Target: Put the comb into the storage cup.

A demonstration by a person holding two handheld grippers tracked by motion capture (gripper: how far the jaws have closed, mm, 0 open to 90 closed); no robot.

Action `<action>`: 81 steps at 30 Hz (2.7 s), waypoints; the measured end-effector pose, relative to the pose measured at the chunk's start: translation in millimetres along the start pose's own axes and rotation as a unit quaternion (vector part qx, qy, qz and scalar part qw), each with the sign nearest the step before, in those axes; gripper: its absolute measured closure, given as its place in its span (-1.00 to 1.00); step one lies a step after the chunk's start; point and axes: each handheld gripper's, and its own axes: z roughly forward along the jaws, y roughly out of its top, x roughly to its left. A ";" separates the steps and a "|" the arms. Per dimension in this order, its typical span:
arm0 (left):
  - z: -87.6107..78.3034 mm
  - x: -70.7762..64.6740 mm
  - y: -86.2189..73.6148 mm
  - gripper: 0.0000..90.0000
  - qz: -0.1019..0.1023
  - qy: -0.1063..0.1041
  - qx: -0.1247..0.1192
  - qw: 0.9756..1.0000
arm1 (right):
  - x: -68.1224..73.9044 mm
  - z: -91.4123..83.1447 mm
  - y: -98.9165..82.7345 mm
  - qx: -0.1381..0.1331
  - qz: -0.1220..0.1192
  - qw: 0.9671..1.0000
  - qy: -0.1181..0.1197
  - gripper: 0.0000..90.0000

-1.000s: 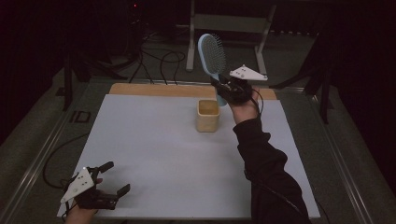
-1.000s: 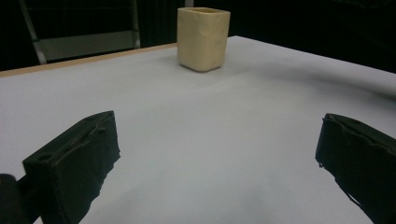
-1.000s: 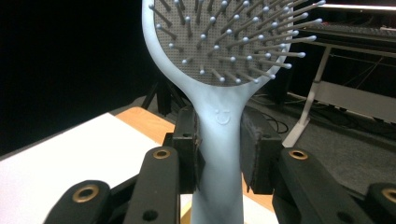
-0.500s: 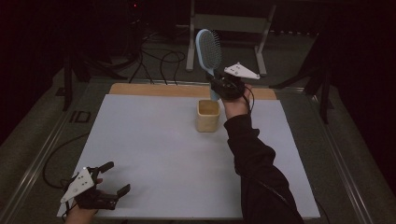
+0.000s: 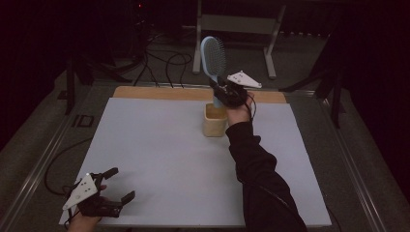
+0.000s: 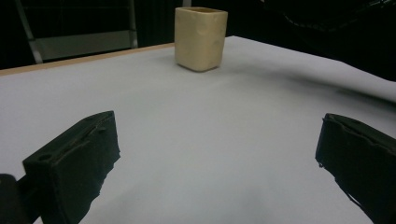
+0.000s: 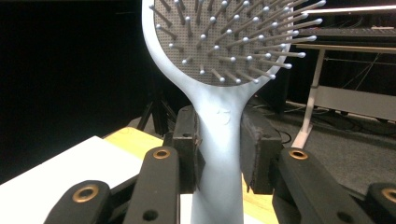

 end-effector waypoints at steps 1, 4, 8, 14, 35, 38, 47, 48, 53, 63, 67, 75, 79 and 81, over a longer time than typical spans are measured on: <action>0.0 0.1 0.0 -1.00 0.000 0.000 0.000 1.000 | -0.3 0.7 -2.0 0.001 0.003 1.000 0.001 0.56; 0.1 -0.1 -0.1 -1.00 0.000 0.000 0.000 1.000 | -2.6 2.7 -7.8 0.001 0.006 1.000 0.001 0.56; 0.0 0.0 -0.2 -1.00 0.000 0.000 0.001 1.000 | -6.5 5.0 -15.4 0.001 0.014 1.000 -0.001 0.56; 0.3 0.3 -0.5 -1.00 -0.002 0.000 0.000 1.000 | -9.2 7.5 -25.8 0.002 0.023 1.000 0.000 0.56; 0.5 0.6 -0.8 -1.00 -0.003 0.000 0.002 1.000 | -11.4 5.9 -58.0 0.014 0.032 0.999 0.010 0.56; 0.5 0.5 -0.9 -1.00 -0.003 0.000 0.002 1.000 | -10.7 4.4 -62.4 0.010 0.030 0.999 0.013 0.56; 0.7 0.7 -1.1 -1.00 -0.003 0.001 0.002 1.000 | -9.0 0.0 -76.8 0.003 0.019 1.000 0.024 0.55; 0.8 0.9 -1.2 -1.00 -0.003 0.001 0.001 1.000 | -8.8 0.1 -77.0 0.003 0.012 1.000 0.025 0.55; 0.7 1.0 -1.2 -1.00 -0.003 0.001 0.001 1.000 | -5.1 -1.0 -76.5 0.006 -0.014 1.000 0.017 0.54; -1.5 1.8 -0.3 -1.00 -0.001 0.003 -0.004 1.000 | -1.1 -3.1 -75.7 0.034 -0.015 0.998 0.043 -0.62; -0.3 3.2 -1.2 -1.00 -0.007 0.002 -0.004 1.000 | -0.9 -3.1 -72.2 0.055 -0.021 0.997 0.059 -0.82; -0.6 3.1 -0.1 -1.00 -0.002 0.002 -0.004 1.000 | -3.6 -9.1 -64.8 0.074 -0.043 0.996 0.039 -0.83; 0.0 2.6 -0.1 -1.00 -0.004 0.004 -0.004 1.000 | -4.8 -11.1 -61.3 0.088 -0.045 0.994 0.044 -0.83; -0.8 2.2 0.1 -1.00 -0.002 0.006 -0.004 1.000 | -5.1 -10.7 -60.7 0.098 -0.048 0.993 0.049 -0.83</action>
